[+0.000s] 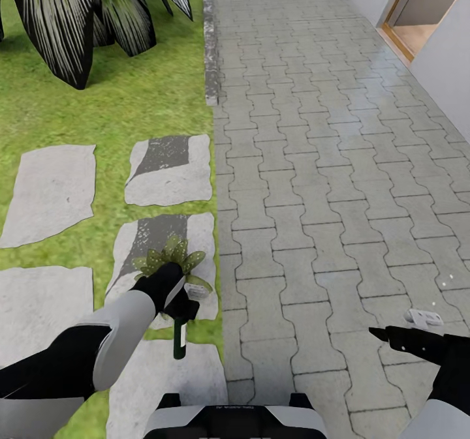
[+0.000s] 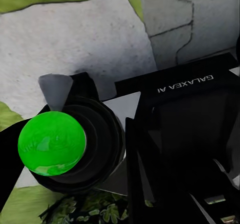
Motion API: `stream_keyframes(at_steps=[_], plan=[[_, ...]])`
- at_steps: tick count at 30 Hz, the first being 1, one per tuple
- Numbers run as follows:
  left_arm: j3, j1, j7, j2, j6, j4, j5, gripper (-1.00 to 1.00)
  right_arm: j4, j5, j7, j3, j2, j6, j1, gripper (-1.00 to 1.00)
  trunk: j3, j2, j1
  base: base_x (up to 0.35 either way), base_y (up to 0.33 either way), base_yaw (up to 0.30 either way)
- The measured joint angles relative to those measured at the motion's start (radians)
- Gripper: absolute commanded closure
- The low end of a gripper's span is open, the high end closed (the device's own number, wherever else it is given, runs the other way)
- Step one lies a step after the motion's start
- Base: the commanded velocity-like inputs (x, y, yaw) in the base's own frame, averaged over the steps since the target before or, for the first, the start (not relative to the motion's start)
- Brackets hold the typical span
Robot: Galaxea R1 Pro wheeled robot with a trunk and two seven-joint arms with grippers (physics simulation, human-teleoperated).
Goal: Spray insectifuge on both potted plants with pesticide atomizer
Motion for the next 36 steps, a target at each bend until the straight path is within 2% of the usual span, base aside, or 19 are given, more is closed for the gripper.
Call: stream_keyframes(at_steps=[10, 16, 19, 32, 36], plan=[[0.002, 0.007, -0.001, -0.001, 0.000, 0.002, 0.000, 1.00, 0.000, 0.000, 0.000, 0.000, 0.000, 0.000, 0.000, -1.00, 0.000, 0.000, 0.000, 0.000, 0.000, 0.000], [0.000, 0.068, -0.004, 0.000, -0.001, 0.000, -0.001, 1.00, 0.000, 0.000, 0.000, 0.000, 0.000, 0.000, 0.000, -1.00, 0.000, 0.000, 0.000, 0.000, 0.000, 0.000], [-0.001, 0.077, -0.004, 0.005, -0.002, 0.000, -0.002, 1.00, 0.000, 0.000, 0.000, 0.000, 0.000, 0.000, 0.000, -1.00, 0.000, 0.000, 0.000, 0.000, 0.000, 0.000], [0.004, 0.077, -0.005, 0.007, -0.002, 0.000, 0.000, 1.00, 0.000, 0.001, 0.000, 0.000, 0.000, 0.000, 0.000, -1.00, 0.000, 0.000, 0.000, 0.000, 0.000, 0.000], [0.003, 0.045, -0.003, 0.004, -0.002, -0.001, 0.000, 1.00, 0.000, 0.000, 0.000, 0.000, 0.000, 0.000, 0.000, -1.00, 0.000, 0.000, 0.000, 0.000, 0.000, 0.000]])
